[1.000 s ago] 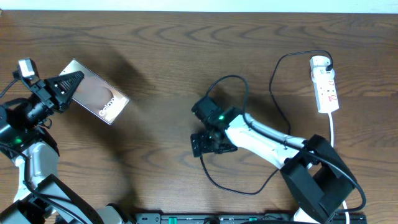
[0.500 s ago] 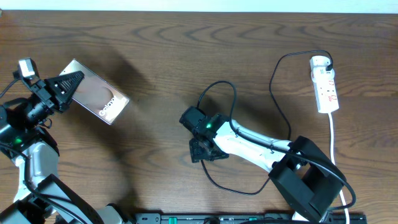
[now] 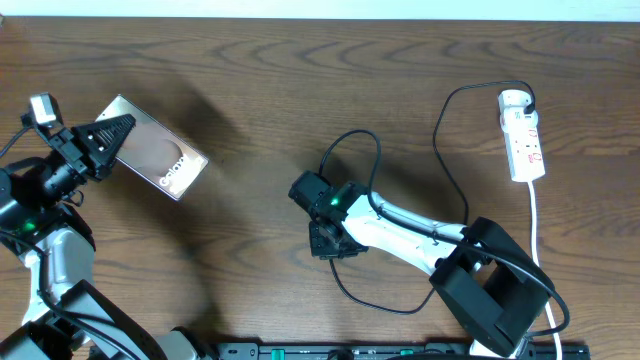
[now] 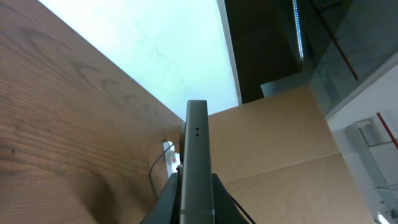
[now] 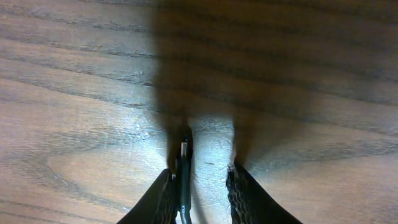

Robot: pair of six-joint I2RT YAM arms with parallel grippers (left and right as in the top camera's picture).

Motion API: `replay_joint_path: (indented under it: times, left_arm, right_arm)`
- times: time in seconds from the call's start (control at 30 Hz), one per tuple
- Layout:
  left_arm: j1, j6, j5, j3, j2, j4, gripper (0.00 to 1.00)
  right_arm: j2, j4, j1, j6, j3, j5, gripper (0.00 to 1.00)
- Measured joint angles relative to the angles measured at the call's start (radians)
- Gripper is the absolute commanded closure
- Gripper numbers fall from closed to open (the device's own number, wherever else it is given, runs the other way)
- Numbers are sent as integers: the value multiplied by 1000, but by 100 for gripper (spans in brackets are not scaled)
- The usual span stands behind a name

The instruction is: Plug charger to phone and switch on socket

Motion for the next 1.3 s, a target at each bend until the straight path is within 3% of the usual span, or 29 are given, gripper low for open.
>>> replay_joint_path:
  times: [1.3]
  left_arm:
    - [0,0,0,0,0,0,93]
  right_arm:
    - [3,-27,21,54,1,-8,82]
